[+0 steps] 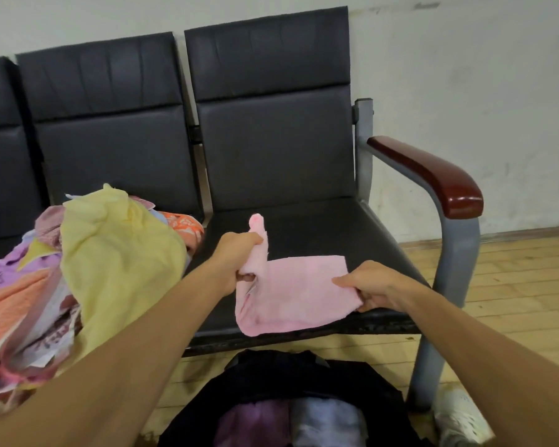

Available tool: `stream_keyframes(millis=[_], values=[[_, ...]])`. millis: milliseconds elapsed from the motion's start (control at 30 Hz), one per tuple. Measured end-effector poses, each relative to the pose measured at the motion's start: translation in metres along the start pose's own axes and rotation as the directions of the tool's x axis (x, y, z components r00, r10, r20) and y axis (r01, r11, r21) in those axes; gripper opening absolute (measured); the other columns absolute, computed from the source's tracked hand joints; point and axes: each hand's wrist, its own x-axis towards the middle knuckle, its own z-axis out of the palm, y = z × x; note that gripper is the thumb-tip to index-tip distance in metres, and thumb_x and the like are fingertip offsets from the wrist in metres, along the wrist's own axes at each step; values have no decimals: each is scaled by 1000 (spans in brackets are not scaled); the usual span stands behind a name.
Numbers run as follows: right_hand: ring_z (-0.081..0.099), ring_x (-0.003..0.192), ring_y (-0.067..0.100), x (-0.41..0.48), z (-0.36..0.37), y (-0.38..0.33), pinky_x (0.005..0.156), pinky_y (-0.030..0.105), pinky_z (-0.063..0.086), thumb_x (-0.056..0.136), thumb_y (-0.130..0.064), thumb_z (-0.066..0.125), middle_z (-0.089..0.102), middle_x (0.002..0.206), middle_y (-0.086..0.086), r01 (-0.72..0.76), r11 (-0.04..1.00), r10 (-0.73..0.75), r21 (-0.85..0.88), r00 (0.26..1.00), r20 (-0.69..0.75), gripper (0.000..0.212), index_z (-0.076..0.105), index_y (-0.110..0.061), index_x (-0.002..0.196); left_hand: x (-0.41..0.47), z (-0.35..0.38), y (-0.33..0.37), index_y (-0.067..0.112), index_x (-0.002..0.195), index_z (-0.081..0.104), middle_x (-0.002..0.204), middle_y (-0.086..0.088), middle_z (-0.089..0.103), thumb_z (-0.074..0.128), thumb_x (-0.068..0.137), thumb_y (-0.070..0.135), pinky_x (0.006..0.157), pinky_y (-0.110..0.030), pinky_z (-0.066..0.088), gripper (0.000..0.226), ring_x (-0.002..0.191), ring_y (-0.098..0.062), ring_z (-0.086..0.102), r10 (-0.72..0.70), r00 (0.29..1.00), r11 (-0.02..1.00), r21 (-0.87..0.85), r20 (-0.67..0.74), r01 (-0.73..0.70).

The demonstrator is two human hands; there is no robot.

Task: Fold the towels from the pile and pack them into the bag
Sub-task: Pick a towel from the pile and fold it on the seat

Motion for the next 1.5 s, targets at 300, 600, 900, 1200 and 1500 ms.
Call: stream_keyframes(millis=[300,600,900,1200,1500], values=[[40,42,14,0,-4,3,43,23,27,102,-20,37,46,50,6,-30,998,41,60,979,-198,36,50,-8,71,-5,84,-3,7,85,62,67,-8,58,56,94,15,54,-24,50,14,57,-15,56,-19,980,981,191,197,-19],[44,41,13,3,-5,7,42,21,34,106,-37,28,50,49,4,-16,1000,9,-27,971,-237,51,56,-6,77,-4,89,-28,9,108,58,95,-15,70,46,99,11,83,-37,57,15,84,-25,69,58,914,998,10,402,-67],[46,46,15,5,6,2,43,24,34,93,-34,58,54,61,6,51,995,-66,-86,981,-185,29,58,-5,88,13,-6,-76,14,136,52,136,-6,51,60,89,50,106,-45,42,59,124,-25,49,63,985,671,724,162,-162],[68,81,19,-23,28,-5,68,30,57,87,-24,71,74,91,10,56,996,-48,-66,992,121,23,70,-5,99,-36,-37,-95,9,102,53,97,-4,58,46,100,22,66,-26,44,15,80,-13,54,30,990,961,270,134,-66],[63,107,18,-33,51,-10,89,36,55,92,-18,65,60,123,-4,306,952,-306,7,952,25,41,54,-38,127,-43,-70,-95,35,123,49,95,-11,73,62,89,-1,63,-35,60,51,81,-23,72,82,956,975,-221,282,-19]])
